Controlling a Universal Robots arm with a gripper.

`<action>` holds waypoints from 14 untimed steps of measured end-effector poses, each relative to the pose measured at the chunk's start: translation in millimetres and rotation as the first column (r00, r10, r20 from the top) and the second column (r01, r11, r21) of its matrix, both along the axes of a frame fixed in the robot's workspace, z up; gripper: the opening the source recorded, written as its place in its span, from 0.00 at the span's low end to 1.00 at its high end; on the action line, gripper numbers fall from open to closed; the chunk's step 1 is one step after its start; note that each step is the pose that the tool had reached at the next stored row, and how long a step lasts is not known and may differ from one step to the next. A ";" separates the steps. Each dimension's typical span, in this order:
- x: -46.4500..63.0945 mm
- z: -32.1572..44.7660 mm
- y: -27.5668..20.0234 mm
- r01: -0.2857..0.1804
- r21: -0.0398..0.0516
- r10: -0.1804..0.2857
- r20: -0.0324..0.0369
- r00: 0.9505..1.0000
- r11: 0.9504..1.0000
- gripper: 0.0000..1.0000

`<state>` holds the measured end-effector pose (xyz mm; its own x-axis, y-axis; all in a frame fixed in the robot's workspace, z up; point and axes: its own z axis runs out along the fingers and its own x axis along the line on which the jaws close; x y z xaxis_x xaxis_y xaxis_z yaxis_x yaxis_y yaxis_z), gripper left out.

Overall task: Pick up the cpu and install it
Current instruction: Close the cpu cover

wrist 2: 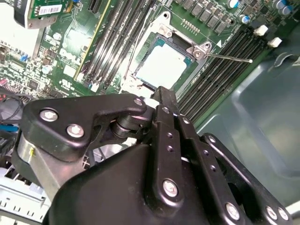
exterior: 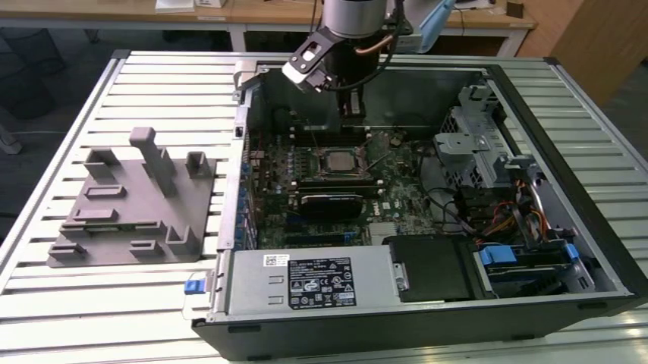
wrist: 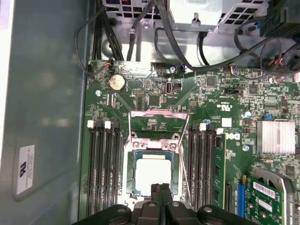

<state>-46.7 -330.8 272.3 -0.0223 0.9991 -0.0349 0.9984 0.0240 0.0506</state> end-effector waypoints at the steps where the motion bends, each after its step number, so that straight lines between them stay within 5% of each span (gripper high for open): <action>1: 0.0 0.6 0.0 0.000 0.000 0.000 0.000 1.000 1.000 0.11; 6: 0.0 0.7 -0.6 0.000 0.001 0.000 0.000 1.000 1.000 0.11; 14: 6.0 0.5 -10.3 0.000 0.001 0.000 -0.001 1.000 1.000 0.11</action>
